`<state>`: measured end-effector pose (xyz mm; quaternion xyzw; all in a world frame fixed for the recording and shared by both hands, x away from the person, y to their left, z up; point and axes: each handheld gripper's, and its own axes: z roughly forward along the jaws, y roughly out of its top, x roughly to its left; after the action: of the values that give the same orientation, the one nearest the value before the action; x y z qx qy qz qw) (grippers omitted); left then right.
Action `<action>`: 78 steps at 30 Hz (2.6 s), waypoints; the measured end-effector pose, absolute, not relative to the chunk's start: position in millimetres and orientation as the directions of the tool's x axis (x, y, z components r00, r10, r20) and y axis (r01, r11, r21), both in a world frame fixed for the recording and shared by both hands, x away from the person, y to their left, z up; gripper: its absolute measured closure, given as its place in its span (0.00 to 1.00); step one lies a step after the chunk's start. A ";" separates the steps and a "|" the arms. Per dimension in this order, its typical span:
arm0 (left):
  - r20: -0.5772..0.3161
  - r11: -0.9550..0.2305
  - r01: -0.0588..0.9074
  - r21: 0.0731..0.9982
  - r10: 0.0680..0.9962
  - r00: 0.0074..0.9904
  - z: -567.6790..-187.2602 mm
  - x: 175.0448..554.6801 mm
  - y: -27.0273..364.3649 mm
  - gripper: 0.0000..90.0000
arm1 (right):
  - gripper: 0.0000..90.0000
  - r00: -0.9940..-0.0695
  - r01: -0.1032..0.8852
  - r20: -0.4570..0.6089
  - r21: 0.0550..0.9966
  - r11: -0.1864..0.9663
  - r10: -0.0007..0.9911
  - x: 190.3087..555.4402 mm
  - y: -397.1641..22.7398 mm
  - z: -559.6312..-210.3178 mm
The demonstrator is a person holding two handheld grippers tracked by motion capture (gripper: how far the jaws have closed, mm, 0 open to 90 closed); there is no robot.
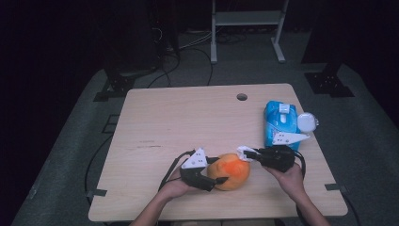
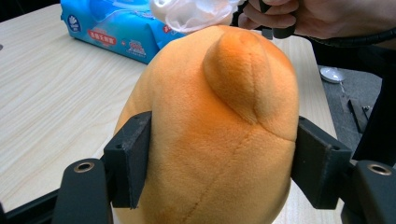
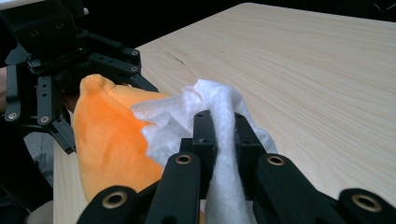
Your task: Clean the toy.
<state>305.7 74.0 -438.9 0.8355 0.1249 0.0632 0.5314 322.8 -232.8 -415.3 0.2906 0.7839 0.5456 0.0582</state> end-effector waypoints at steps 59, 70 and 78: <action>-0.171 -0.301 0.310 0.902 0.410 0.896 -436.0 324.9 81.7 0.30 | 0.91 -0.889 0.252 0.112 0.929 0.270 0.444 301.2 -189.3 -400.9; -0.193 -0.274 0.336 0.901 0.442 0.876 -436.6 322.3 71.3 0.30 | 0.91 -0.899 0.199 0.046 0.929 0.313 0.435 295.3 -174.5 -397.5; -0.173 -0.296 0.313 0.902 0.416 0.893 -435.7 318.3 69.3 0.30 | 0.91 -0.866 0.244 0.082 0.930 0.274 0.494 306.6 -197.1 -400.1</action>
<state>318.3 69.3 -435.7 0.8036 0.2269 0.0469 0.5482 306.6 -197.1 -400.1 0.2336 0.7901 0.5555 0.1122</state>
